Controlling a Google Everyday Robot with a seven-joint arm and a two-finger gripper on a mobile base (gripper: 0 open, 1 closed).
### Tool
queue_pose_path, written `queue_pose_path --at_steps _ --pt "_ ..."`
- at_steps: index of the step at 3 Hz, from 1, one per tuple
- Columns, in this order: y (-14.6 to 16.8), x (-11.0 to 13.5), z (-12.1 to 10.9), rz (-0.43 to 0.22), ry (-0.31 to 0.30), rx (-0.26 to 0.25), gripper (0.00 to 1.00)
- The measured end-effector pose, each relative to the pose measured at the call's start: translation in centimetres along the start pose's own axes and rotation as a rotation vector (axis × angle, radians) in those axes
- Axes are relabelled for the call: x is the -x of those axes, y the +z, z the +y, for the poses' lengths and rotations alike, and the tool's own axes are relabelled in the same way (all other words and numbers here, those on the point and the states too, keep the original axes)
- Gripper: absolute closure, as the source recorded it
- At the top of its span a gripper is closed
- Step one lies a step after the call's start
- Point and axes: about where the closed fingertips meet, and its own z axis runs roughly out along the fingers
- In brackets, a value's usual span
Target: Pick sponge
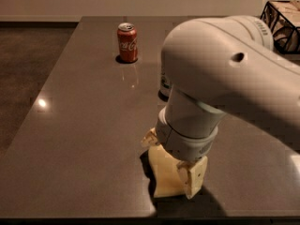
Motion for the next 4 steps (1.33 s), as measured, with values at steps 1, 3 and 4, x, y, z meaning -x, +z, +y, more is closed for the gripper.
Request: queue_pose_path --at_steps 1,3,4 --pt "-0.5 -0.4 -0.3 0.014 0.015 0.008 0.47" --pt "-4.5 -2.4 -1.4 0.016 0.151 -0.031 0.93" --pt "-7.9 -3.9 -2.2 -0.013 0.244 -0.091 1.0"
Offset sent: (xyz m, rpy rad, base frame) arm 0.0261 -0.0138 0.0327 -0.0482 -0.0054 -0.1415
